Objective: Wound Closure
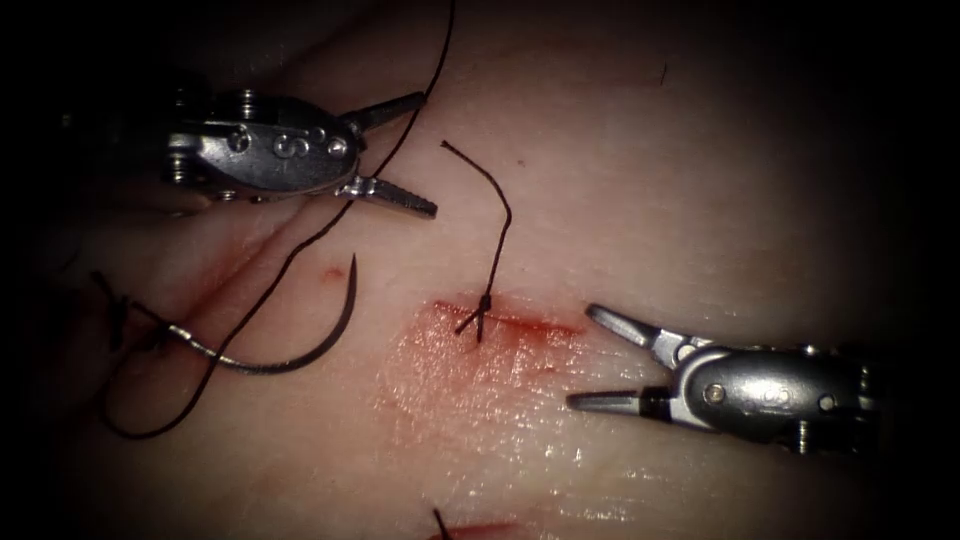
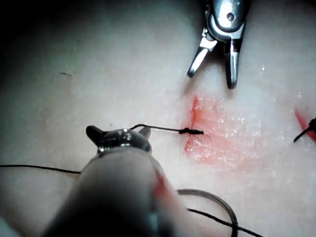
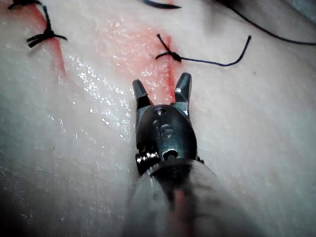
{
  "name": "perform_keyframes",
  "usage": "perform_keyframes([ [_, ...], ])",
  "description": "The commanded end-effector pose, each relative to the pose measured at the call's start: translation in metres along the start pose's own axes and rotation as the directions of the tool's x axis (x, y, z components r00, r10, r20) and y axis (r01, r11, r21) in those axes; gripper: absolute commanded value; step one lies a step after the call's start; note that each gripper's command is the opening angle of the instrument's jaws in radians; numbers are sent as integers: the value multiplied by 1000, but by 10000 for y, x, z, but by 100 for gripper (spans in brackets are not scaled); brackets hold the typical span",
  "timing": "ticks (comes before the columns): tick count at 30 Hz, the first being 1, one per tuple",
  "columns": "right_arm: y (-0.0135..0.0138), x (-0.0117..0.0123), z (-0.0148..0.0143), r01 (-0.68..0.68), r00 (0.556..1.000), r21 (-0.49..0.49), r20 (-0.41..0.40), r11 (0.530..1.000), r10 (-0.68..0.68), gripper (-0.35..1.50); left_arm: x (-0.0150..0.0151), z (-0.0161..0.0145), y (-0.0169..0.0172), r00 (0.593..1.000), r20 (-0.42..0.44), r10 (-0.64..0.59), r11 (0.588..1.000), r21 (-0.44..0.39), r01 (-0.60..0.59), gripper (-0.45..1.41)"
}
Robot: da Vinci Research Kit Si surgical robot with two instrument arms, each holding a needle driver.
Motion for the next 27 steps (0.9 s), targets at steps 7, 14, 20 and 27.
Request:
perform_keyframes([
  [7, 2, -2, 9, 2, 1000, 0, -2, 1000, -2, 111, -5, 28, -18, 989, 105, 108, 994, -15, -107, 78],
  [14, 1, -1, 9, 2, 1000, 0, -2, 1000, -2, 111, 5, 53, -27, 970, 145, 194, 980, -62, -187, 73],
  [20, 1, -1, 8, 2, 1000, 0, -3, 1000, -2, 111, 4, 77, -29, 952, 181, 246, 967, -114, -228, 46],
  [27, 1, -1, 8, 1, 1000, 1, -3, 1000, -1, 111, -12, 88, -27, 936, 215, 280, 955, -167, -247, 19],
])
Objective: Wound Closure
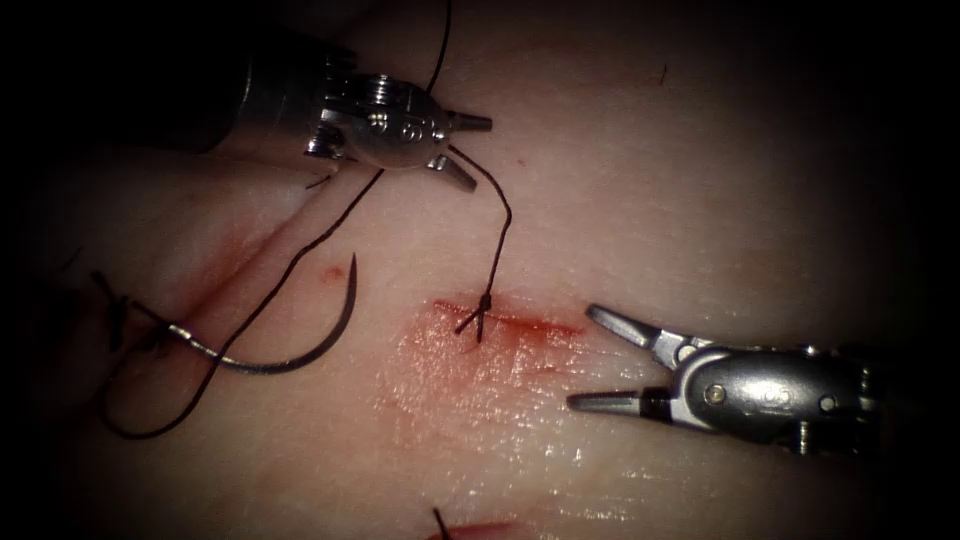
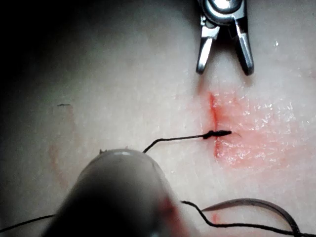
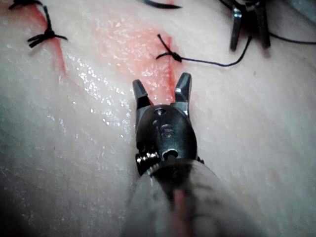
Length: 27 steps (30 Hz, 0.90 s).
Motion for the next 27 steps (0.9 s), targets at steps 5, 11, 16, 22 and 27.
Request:
perform_keyframes([
  [5, 2, -1, 8, 1, 1000, 0, -3, 1000, -1, 111, -4, 5, -5, 1000, 19, 12, 1000, -15, -12, -33],
  [11, 3, 2, 7, -2, 1000, 2, -4, 1000, 2, 111, -7, 10, -10, 999, 50, 2, 1000, -11, -1, 27],
  [16, 3, 2, 6, -2, 1000, 2, -4, 1000, 2, 111, -9, 16, -7, 998, 60, 3, 1000, -11, -3, 63],
  [22, 3, 2, 6, -2, 1000, 2, -4, 1000, 2, 111, -8, 22, 3, 996, 92, -9, 999, -39, 13, 68],
  [27, 3, 2, 6, -2, 1000, 2, -4, 1000, 2, 111, -8, 23, 3, 994, 93, -49, 998, -47, 53, 4],
])
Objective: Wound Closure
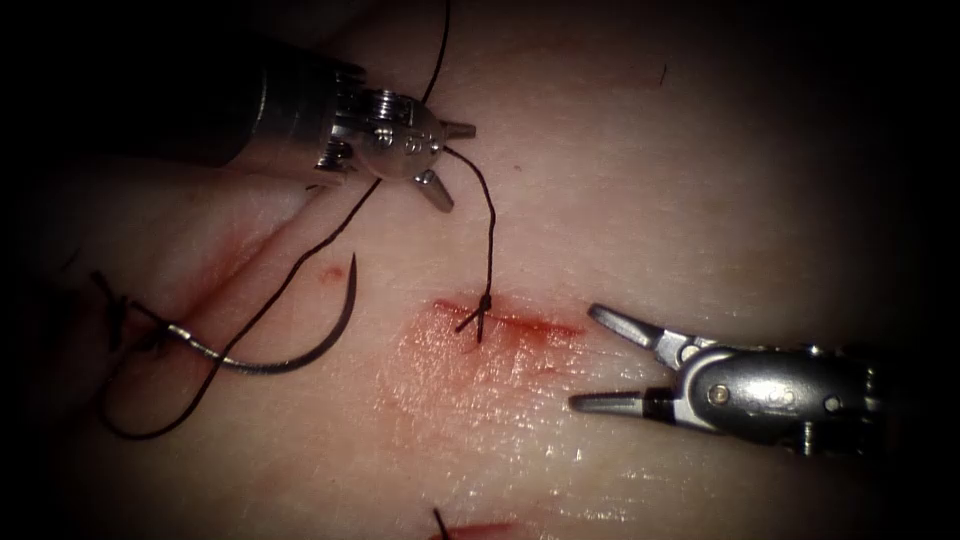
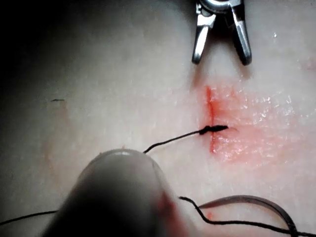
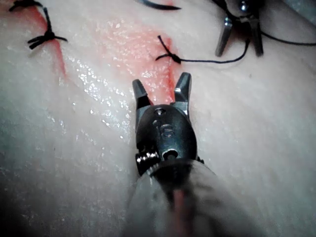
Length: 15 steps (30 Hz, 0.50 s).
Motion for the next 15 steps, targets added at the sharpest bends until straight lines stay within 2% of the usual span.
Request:
perform_keyframes([
  [1, 2, -1, 8, 2, 1000, 0, -2, 1000, -2, 111, 3, 4, -8, 1000, -1, -9, 1000, 3, 9, -42],
  [3, 3, -1, 8, 0, 1000, 0, -2, 1000, 0, 108, 3, 2, -12, 1000, -2, -12, 1000, -1, 12, -45],
  [5, 9, 1, 7, -49, 999, -1, 1, 999, 49, 88, 5, -4, -16, 1000, -9, -18, 1000, -2, 18, -45],
  [6, 9, 1, 7, -49, 999, -1, 1, 999, 49, 88, 5, -4, -16, 1000, -9, -18, 1000, -2, 18, -45],
  [9, 17, 1, 8, -180, 984, 1, 18, 984, 180, 84, 9, -12, -15, 998, -45, -38, 999, 36, 39, -45],
  [11, 21, -1, 11, -288, 956, 14, 57, 957, 287, 81, 14, -19, -12, 996, -68, -52, 997, 59, 56, -45],
  [12, 23, -2, 17, -377, 924, 9, 75, 926, 375, 64, 18, -26, -10, 995, -82, -65, 995, 74, 71, -45],
  [13, 23, -2, 17, -377, 924, 9, 75, 926, 375, 64, 18, -26, -10, 995, -82, -65, 995, 74, 71, -45],
  [15, 24, -3, 23, -463, 883, -4, 79, 886, 462, 31, 23, -35, -8, 993, -94, -77, 993, 78, 84, -45],
])
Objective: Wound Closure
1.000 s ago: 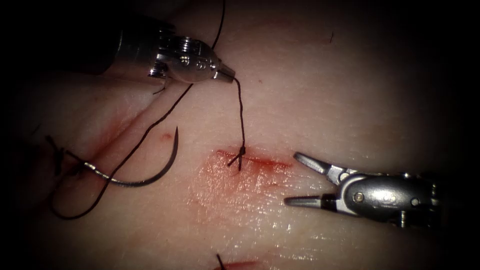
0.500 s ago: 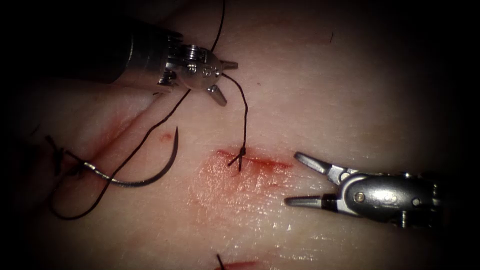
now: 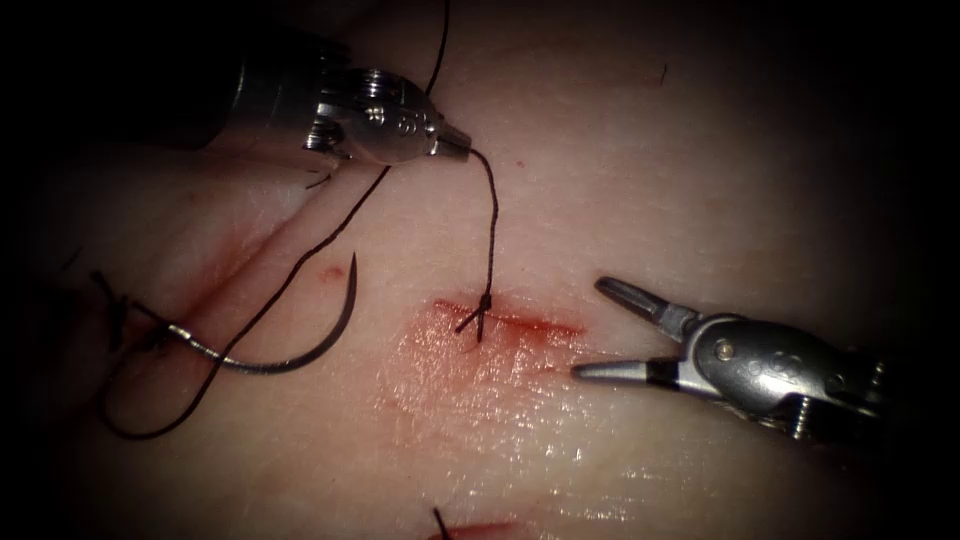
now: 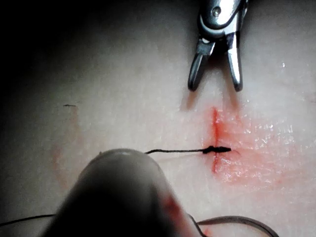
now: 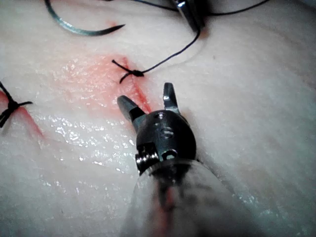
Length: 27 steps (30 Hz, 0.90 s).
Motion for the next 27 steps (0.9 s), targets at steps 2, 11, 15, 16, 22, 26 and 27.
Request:
perform_keyframes([
  [2, 1, 3, 20, -135, 991, -6, -1, 991, 135, 29, 10, -4, -1, 1000, -15, -13, 1000, 2, 13, -45],
  [11, 9, 8, 38, -274, 955, -44, -128, 961, 267, 19, 35, -42, 4, 999, -36, -13, 1000, 5, 13, -45],
  [15, 18, 6, 44, -279, 953, -57, -140, 959, 269, 123, 46, -59, 10, 999, -38, 10, 1000, 10, -10, -45],
  [16, 20, 6, 46, -280, 952, -61, -143, 958, 269, 130, 48, -61, 11, 999, -37, 13, 1000, 10, -13, -45],
  [22, 22, 7, 57, -282, 952, -75, -147, 957, 269, 138, 57, -70, 18, 999, -31, 24, 1000, 10, -24, -45],
  [26, 24, 9, 67, -284, 951, -80, -153, 955, 270, 136, 63, -77, 24, 999, -27, 24, 1000, 9, -24, -45],
  [27, 25, 10, 70, -285, 949, -79, -160, 955, 270, 135, 65, -78, 25, 999, -26, 22, 1000, 8, -22, -45],
])
